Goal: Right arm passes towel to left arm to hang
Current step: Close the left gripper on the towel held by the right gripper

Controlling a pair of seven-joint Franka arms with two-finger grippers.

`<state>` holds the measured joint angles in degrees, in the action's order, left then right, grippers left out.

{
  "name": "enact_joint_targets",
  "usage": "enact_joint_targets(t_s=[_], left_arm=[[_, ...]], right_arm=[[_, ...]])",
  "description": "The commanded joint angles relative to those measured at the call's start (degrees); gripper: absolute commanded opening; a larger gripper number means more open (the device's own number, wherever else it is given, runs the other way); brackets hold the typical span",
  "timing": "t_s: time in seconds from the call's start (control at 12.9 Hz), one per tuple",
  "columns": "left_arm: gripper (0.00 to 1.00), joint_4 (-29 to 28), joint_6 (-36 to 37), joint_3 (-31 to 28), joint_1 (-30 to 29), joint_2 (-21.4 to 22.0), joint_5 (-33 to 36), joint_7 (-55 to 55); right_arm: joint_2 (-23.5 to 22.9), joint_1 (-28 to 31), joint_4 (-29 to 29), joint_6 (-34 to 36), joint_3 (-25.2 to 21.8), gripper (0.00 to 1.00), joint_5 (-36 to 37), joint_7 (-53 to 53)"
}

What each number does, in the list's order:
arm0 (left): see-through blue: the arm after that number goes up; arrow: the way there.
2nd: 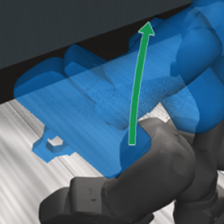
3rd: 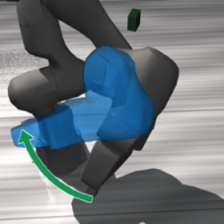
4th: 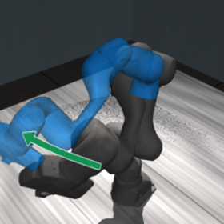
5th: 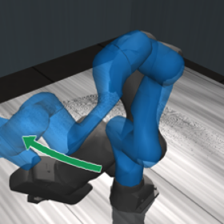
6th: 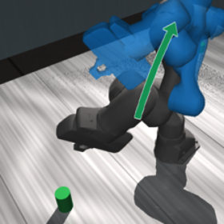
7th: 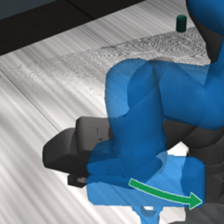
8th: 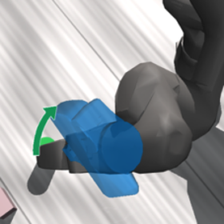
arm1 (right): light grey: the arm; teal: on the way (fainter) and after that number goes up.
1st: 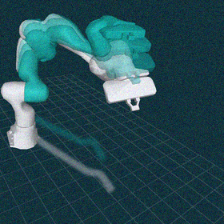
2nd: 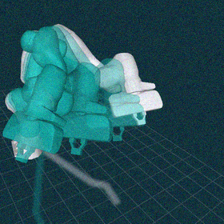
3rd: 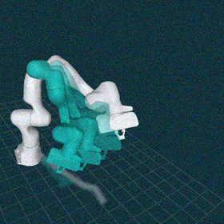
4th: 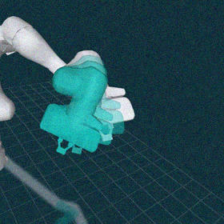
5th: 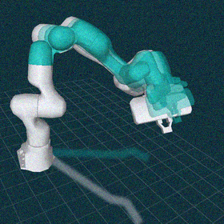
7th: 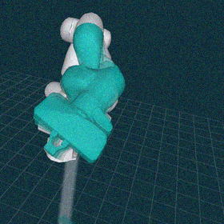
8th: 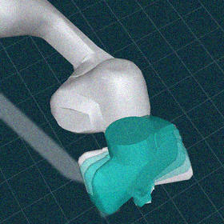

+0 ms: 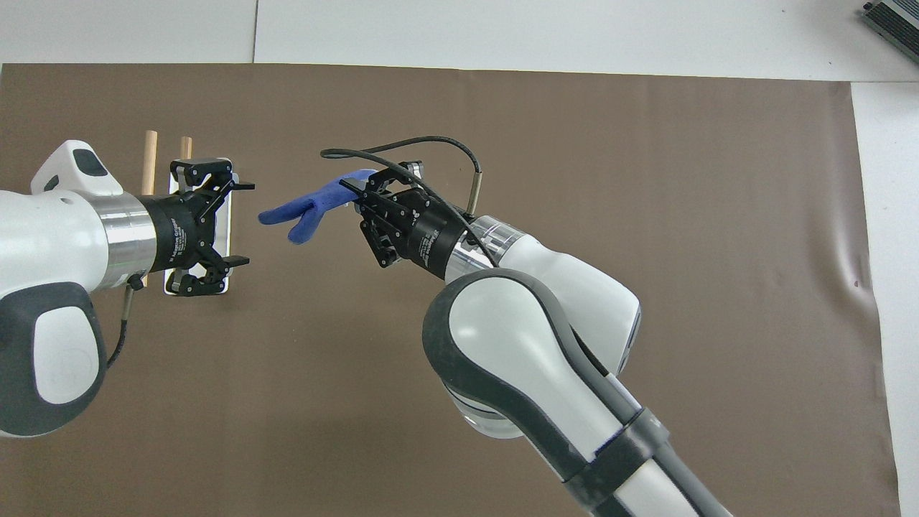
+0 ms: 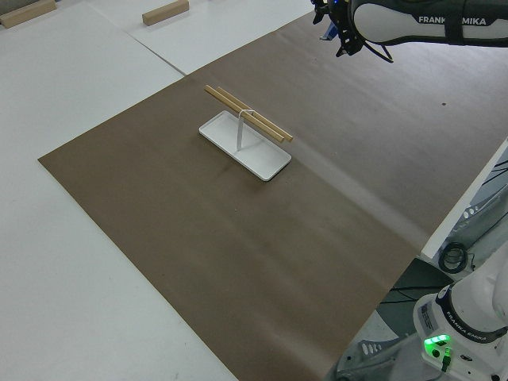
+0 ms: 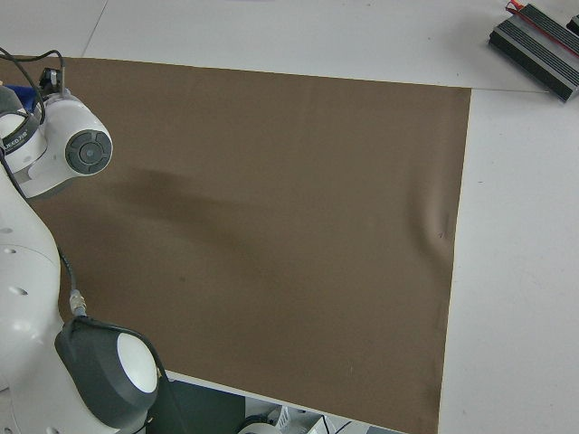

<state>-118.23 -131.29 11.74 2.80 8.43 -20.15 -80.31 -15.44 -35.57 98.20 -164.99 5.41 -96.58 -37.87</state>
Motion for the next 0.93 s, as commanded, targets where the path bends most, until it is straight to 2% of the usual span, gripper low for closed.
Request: enact_joint_targets(t_s=[0.0,0.54,0.85], left_arm=[[1.0,-2.1,-5.1,1.2,0.5,1.0,-1.3,-2.9],[0.99,-1.9,-10.6,3.6,0.5,-2.3,-2.4,-3.6],[0.68,-1.7,-10.6,3.6,0.5,-2.4,-2.4,-3.3]], right_arm=[[-1.0,0.1,-1.5,-0.8,0.0,0.0,-0.6,0.4],[-1.0,0.1,-1.5,-0.8,0.0,0.0,-0.8,0.4],[-1.0,0.3,-1.5,-0.7,0.0,0.0,-0.7,0.5]])
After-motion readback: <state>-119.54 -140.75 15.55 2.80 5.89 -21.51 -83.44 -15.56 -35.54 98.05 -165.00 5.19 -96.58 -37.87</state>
